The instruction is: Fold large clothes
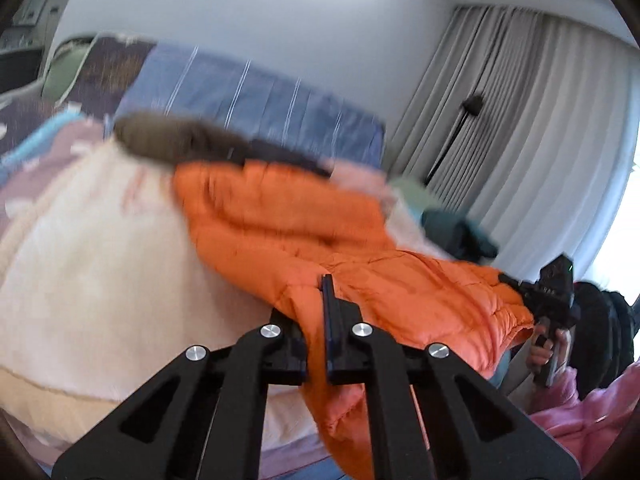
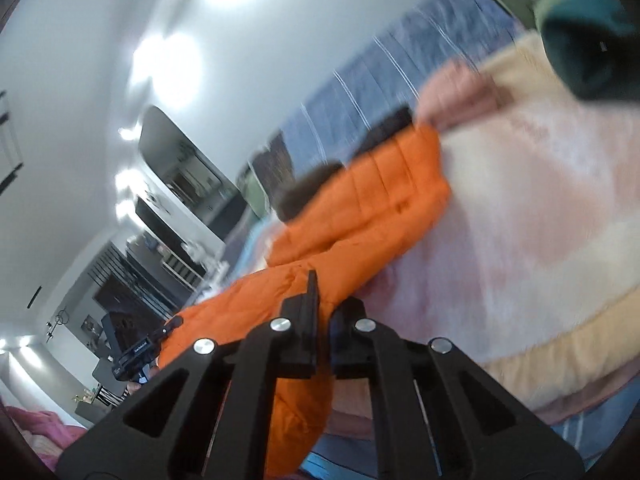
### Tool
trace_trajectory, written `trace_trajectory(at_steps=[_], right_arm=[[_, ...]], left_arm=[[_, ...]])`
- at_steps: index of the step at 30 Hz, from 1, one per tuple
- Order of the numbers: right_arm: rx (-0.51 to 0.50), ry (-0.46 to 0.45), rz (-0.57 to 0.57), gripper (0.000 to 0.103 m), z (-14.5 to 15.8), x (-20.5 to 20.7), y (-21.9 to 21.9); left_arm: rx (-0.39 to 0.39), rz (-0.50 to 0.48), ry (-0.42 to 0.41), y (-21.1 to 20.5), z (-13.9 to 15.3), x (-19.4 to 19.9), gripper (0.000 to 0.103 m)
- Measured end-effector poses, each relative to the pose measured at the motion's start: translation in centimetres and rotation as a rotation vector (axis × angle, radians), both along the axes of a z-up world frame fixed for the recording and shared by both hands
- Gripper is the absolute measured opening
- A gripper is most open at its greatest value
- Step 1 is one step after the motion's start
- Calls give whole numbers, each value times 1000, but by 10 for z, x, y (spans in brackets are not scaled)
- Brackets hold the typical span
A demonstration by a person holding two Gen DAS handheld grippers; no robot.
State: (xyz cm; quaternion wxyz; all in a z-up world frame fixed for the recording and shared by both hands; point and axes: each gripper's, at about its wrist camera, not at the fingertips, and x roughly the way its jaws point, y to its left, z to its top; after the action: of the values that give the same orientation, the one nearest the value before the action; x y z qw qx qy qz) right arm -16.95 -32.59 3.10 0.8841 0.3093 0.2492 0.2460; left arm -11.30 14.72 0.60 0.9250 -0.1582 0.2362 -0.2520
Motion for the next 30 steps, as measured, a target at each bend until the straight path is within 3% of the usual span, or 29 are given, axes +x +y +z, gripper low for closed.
trace_trajectory(at_steps=[3, 7, 11, 18, 23, 27, 28, 30], right_arm=[[10, -85, -5, 3, 24, -22, -7], [-84, -137, -34, 4, 49, -41, -4], [-44, -81, -35, 6, 39, -20, -8], [0, 29, -41, 6, 16, 67, -5], [-58, 135, -98, 12, -4, 137, 2], [-121, 224, -137, 14, -28, 172, 9], [-128, 231, -140, 17, -31, 173, 10], [-146, 240, -150, 36, -36, 177, 11]], left_arm=[[-10, 1, -79, -1, 25, -21, 6], [66, 11, -126, -12, 44, -39, 8], [79, 32, -44, -14, 37, -12, 12], [80, 84, 103, -9, 14, 68, 12], [71, 132, 172, -10, -2, 125, 13], [99, 186, 215, -15, -19, 162, 25], [110, 196, 223, -16, -23, 169, 27], [123, 215, 245, -16, -30, 180, 31]])
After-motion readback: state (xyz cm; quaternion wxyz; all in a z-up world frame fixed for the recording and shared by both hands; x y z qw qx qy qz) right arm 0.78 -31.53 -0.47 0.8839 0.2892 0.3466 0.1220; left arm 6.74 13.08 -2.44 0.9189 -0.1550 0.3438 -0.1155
